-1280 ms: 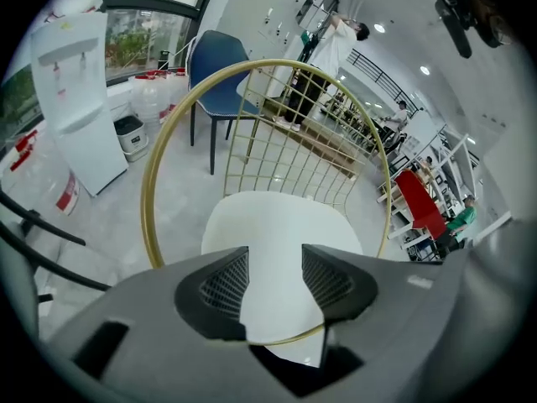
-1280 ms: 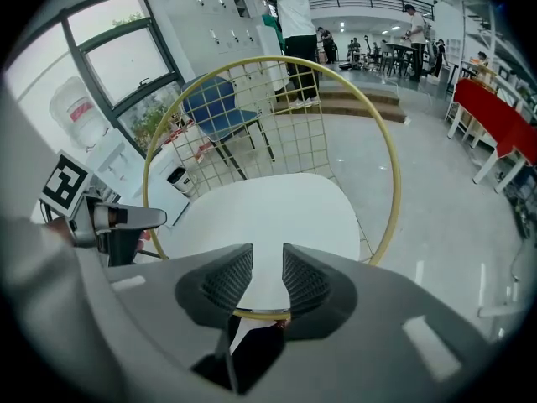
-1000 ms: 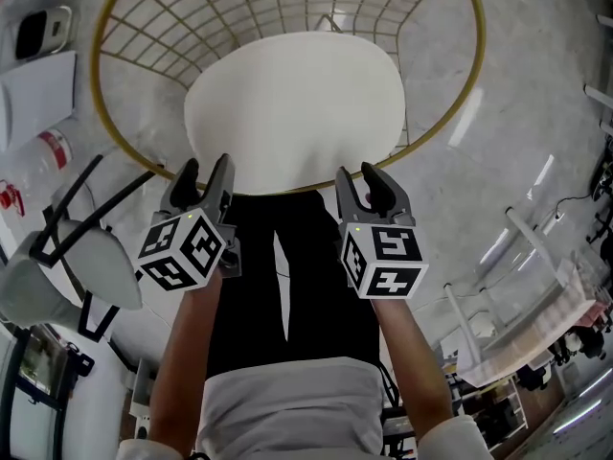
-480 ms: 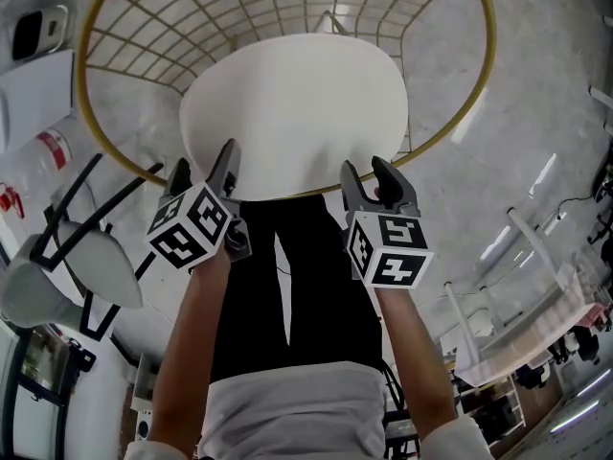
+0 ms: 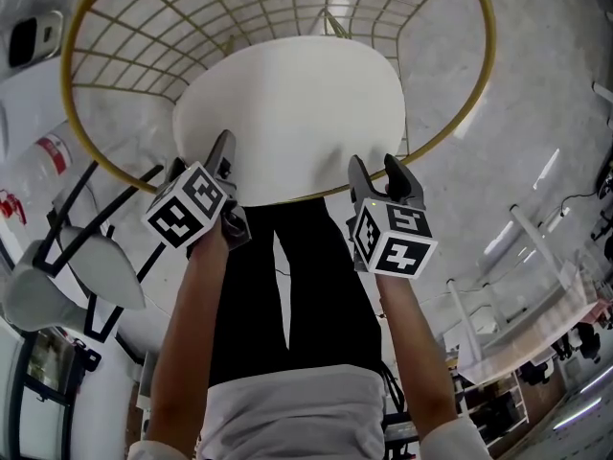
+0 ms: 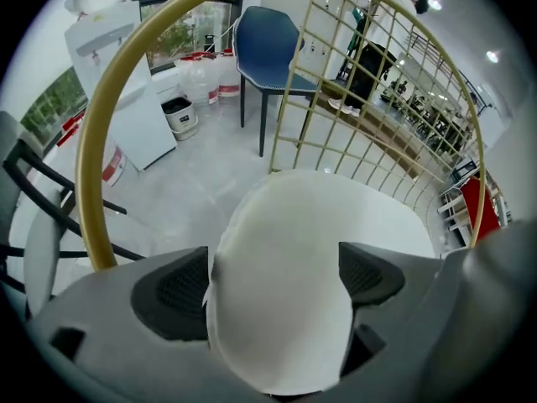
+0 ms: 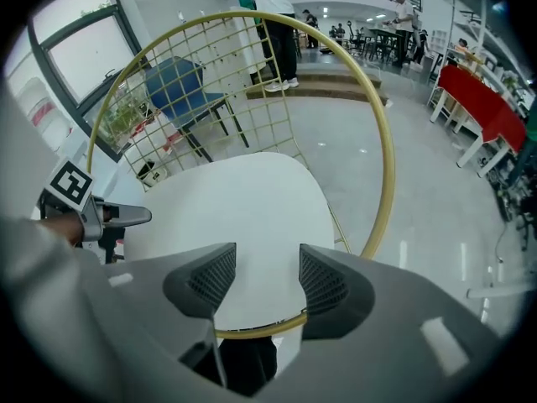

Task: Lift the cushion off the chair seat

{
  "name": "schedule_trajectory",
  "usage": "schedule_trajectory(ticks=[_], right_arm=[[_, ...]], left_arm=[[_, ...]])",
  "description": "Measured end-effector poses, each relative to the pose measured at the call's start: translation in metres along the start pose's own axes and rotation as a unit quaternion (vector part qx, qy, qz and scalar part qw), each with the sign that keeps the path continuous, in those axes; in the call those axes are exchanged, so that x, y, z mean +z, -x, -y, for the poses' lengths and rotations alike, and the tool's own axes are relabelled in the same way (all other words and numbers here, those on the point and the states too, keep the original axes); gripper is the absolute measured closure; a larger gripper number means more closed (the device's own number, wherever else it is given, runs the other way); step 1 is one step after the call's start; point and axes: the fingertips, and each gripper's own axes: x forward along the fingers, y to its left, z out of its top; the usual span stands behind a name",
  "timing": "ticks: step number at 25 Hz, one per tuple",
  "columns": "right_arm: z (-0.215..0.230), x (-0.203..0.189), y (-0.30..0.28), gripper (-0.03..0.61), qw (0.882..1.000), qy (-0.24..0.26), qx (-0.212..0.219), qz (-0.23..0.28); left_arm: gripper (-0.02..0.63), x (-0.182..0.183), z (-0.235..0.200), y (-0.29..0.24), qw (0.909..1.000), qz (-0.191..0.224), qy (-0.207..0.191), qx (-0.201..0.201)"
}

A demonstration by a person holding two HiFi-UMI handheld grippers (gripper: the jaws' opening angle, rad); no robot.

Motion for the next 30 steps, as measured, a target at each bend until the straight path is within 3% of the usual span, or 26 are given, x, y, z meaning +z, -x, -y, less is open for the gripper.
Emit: schedule_trajectory(ticks=[5,10,15,21,30], right_arm=[[0.018,0.001,-0.014,0.285,1.0,-0.017,-0.024,-0.009],[0.043,-0.004,-0.036,0.228,0.997,-0.026,-0.063,-0.025],[0.046,-0.013,-0.051,0.236,0.994,-0.082,-0.056,-0.052],[0.046,-0.011,-0.052,0.242,0.994,-0.075,-0.064,-0.053],[0.043,-0.011,-0.057,0.267,0.994,-0.078,-0.035,-0.067]], left_arm=[[0.117,-0.002,-0.008,-0.009,0.9995,-0.012,-0.003,0.028],[0.117,-0.008,-0.007,-0.022,0.9992,-0.027,0.006,0.028],[0.123,-0.009,-0.007,-0.027,0.9989,-0.04,0.017,0.02],[0.133,-0.01,-0.004,-0.031,0.9984,-0.051,0.023,0.004],[0.158,-0.014,-0.002,-0.036,0.9952,-0.084,0.042,-0.026]])
